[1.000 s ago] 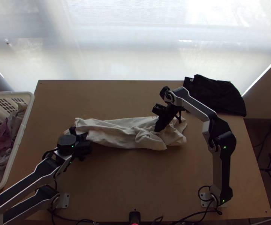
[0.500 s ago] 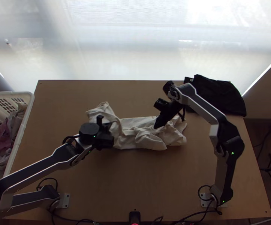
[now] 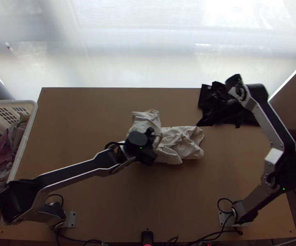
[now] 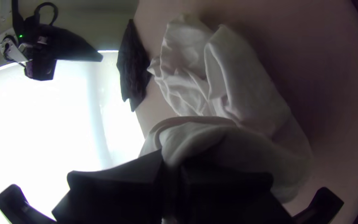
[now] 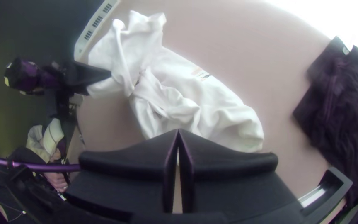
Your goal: Fold the t-shirt
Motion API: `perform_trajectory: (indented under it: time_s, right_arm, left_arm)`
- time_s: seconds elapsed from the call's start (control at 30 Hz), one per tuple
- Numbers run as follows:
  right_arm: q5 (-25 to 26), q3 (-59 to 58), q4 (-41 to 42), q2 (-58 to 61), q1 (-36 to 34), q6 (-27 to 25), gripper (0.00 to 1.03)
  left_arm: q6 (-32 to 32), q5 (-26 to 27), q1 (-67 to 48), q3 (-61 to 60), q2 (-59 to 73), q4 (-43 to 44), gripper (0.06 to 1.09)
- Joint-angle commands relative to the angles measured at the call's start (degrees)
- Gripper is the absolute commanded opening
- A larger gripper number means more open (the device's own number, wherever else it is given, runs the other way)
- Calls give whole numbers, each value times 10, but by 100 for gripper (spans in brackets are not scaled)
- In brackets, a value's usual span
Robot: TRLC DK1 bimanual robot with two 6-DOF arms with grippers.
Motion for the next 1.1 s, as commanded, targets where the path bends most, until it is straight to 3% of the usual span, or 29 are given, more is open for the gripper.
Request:
perform_trajectory:
  time_s: [0.0,0.37,0.7,0.73,0.77,0.83,0.97,1.07]
  right_arm:
    - [-19,-38,-17,-85,-85,-19,3]
    - [-32,-46,-48,-118,-152,-53,3]
    - [-39,-69,-48,-124,-159,-54,3]
    - [-40,-72,-48,-125,-158,-54,3]
    - [-40,-73,-48,-125,-157,-54,3]
    - [-40,-78,-48,-125,-157,-55,3]
    - [-41,-80,-48,-125,-155,-56,3]
    - [-41,-81,-48,-125,-152,-56,3]
  left_arm:
    - [43,-2,-33,132,143,-5,12]
    - [87,-32,-91,310,296,-41,12]
    - [107,-50,-112,304,346,-29,13]
    - [107,-51,-111,302,352,-17,19]
    - [107,-57,-111,301,356,-8,39]
    - [107,-65,-110,300,362,-1,101]
    - [96,-65,-108,299,361,21,104]
    - [38,-64,-110,312,335,10,104]
